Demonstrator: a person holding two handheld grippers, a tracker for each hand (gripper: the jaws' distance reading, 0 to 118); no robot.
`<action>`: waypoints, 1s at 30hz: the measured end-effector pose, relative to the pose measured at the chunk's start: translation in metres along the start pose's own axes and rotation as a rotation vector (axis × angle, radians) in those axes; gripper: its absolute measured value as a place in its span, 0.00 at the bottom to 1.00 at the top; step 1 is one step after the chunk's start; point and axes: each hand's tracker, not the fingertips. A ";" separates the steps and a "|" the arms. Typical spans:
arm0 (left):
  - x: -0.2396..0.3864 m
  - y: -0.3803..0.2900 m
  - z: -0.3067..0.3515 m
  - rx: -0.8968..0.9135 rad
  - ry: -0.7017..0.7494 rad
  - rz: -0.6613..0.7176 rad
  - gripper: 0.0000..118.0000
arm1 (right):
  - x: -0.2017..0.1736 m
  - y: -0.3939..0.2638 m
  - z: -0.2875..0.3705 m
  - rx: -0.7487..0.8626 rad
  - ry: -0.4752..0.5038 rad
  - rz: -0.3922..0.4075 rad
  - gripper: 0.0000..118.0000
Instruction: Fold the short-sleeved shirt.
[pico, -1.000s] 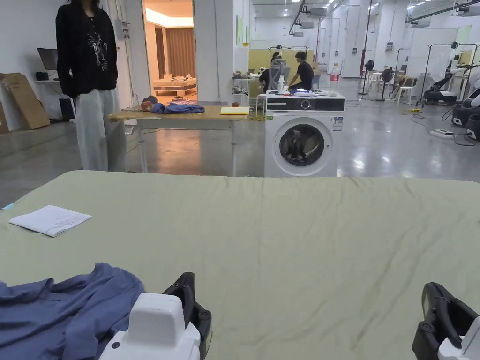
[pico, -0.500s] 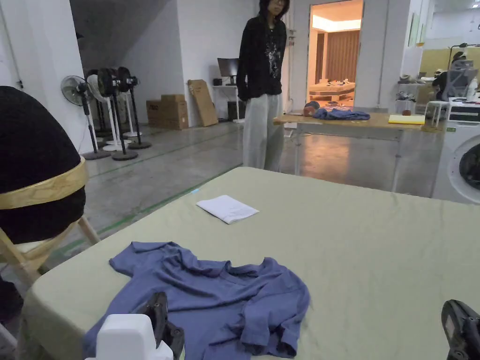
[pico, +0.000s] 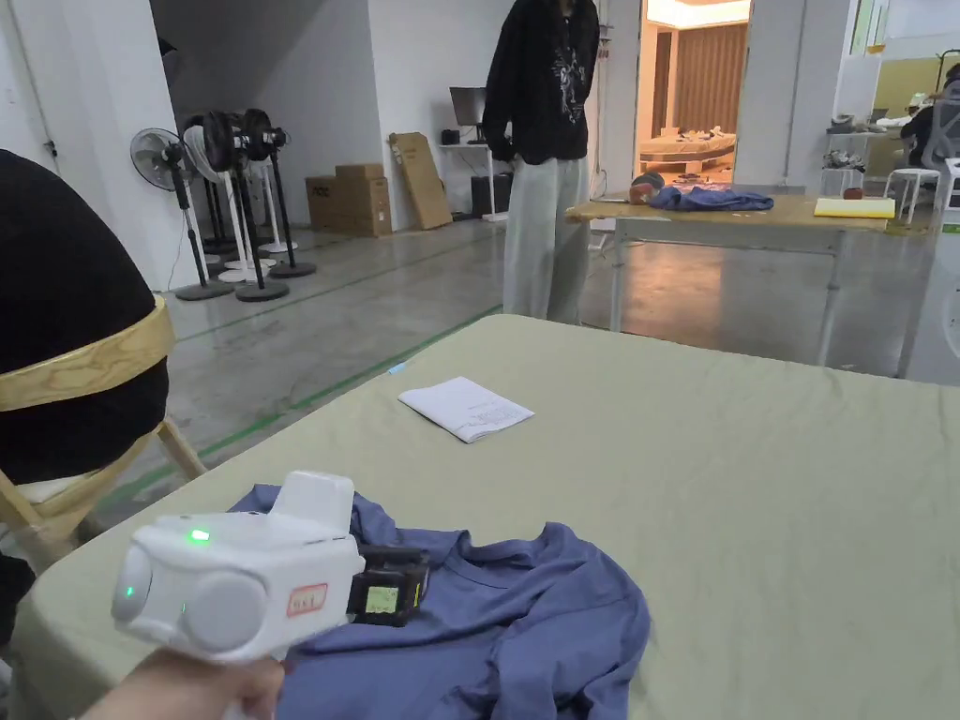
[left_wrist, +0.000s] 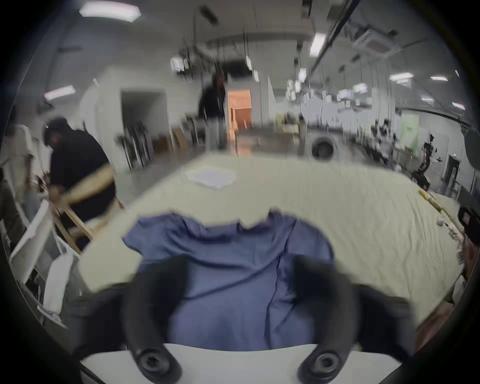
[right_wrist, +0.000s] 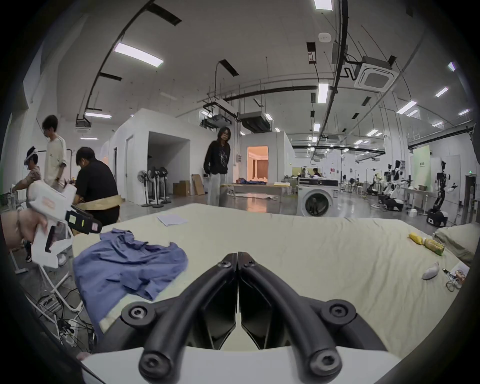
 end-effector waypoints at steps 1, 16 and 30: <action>-0.008 0.004 -0.022 -0.073 -0.018 -0.001 0.82 | 0.004 -0.004 -0.003 -0.017 -0.012 -0.010 0.00; -0.004 -0.029 -0.171 -0.234 -0.030 -0.269 0.93 | 0.021 -0.039 -0.037 -0.189 -0.022 -0.034 0.00; 0.006 -0.026 -0.069 0.032 0.063 -0.053 0.00 | 0.032 -0.024 -0.016 -0.188 -0.013 -0.066 0.00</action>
